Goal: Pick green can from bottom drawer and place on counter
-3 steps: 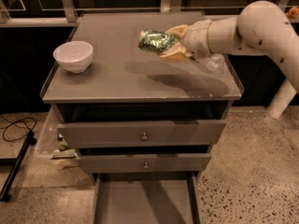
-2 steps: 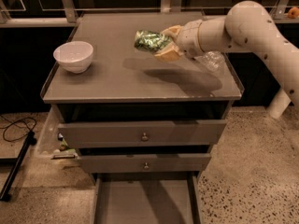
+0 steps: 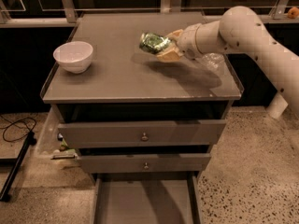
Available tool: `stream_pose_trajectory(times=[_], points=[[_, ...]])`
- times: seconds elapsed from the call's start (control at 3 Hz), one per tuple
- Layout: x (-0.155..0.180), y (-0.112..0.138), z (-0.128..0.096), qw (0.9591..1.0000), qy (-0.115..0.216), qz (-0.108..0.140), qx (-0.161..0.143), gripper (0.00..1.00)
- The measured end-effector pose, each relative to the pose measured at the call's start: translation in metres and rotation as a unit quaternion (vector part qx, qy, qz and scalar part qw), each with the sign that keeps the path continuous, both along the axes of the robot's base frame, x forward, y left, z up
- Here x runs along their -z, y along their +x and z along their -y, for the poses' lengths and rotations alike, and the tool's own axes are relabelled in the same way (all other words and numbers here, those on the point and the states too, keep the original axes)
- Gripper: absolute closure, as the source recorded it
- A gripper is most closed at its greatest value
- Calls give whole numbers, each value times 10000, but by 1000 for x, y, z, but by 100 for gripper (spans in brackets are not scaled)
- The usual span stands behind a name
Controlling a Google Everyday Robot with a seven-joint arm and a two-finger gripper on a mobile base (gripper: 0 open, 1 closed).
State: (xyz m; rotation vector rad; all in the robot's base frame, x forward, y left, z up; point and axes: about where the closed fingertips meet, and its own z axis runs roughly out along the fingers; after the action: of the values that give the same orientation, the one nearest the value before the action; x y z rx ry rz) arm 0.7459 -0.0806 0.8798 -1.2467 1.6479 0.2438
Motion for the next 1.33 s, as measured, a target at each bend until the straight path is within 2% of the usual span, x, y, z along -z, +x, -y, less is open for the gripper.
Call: stream_pose_trajectory(times=[0.33, 0.67, 1.33], points=[[11, 7, 12, 9992, 39, -228, 332, 100], [12, 7, 12, 9991, 58, -254, 345, 81], [12, 7, 12, 9991, 58, -254, 345, 36]])
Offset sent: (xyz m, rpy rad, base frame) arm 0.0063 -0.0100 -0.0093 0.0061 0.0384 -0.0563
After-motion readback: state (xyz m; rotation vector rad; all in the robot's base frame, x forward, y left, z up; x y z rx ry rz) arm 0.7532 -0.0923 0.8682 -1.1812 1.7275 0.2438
